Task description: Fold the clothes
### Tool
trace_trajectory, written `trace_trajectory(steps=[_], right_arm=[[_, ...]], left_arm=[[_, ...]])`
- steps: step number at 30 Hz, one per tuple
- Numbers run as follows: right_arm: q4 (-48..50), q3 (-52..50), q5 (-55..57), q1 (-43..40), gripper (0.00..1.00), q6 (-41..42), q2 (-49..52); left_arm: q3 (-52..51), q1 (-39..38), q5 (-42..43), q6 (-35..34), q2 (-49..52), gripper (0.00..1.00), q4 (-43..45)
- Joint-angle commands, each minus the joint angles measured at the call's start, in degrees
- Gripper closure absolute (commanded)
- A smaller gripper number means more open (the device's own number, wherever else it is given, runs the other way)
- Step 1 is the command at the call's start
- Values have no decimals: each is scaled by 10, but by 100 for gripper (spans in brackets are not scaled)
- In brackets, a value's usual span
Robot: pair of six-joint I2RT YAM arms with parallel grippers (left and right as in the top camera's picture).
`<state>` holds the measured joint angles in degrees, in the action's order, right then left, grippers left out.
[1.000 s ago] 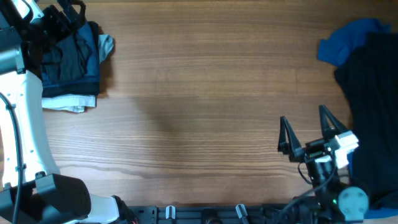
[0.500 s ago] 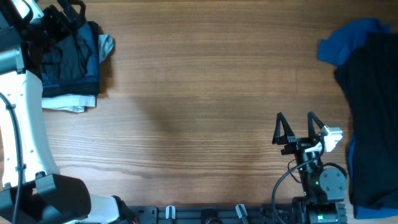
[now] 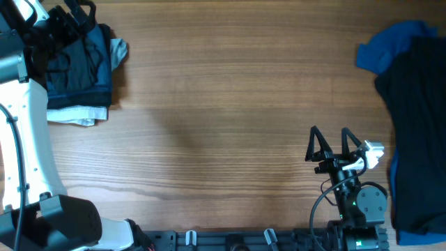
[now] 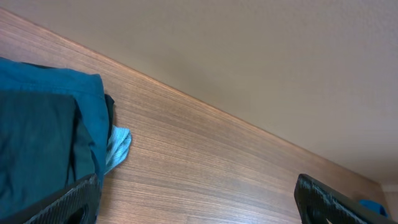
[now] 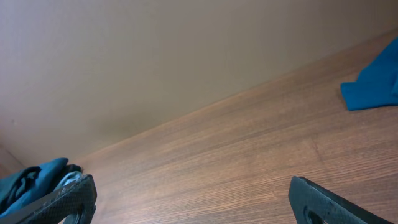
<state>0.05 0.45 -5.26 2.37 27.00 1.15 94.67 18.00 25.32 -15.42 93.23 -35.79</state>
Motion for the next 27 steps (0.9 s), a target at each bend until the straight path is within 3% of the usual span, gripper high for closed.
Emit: trace_trajectory(steps=[1, 9, 12, 16, 23, 27], right_arm=[[1, -2, 10, 3, 0, 6, -7], [1, -2, 10, 3, 0, 6, -7], [1, -2, 10, 3, 0, 6, -7], [1, -2, 10, 3, 0, 6, -7], [1, -2, 10, 3, 0, 6, -7], [1, -2, 10, 3, 0, 6, -7]], left_arm=[[-3, -1, 1, -5, 3, 0, 2], [-3, -3, -1, -5, 6, 0, -1], [-3, -16, -3, -5, -17, 0, -49], [-3, -52, -3, -5, -99, 0, -108], [-14, -201, -33, 2, -274, 0, -125], [-120, -255, -33, 2, -375, 0, -105]])
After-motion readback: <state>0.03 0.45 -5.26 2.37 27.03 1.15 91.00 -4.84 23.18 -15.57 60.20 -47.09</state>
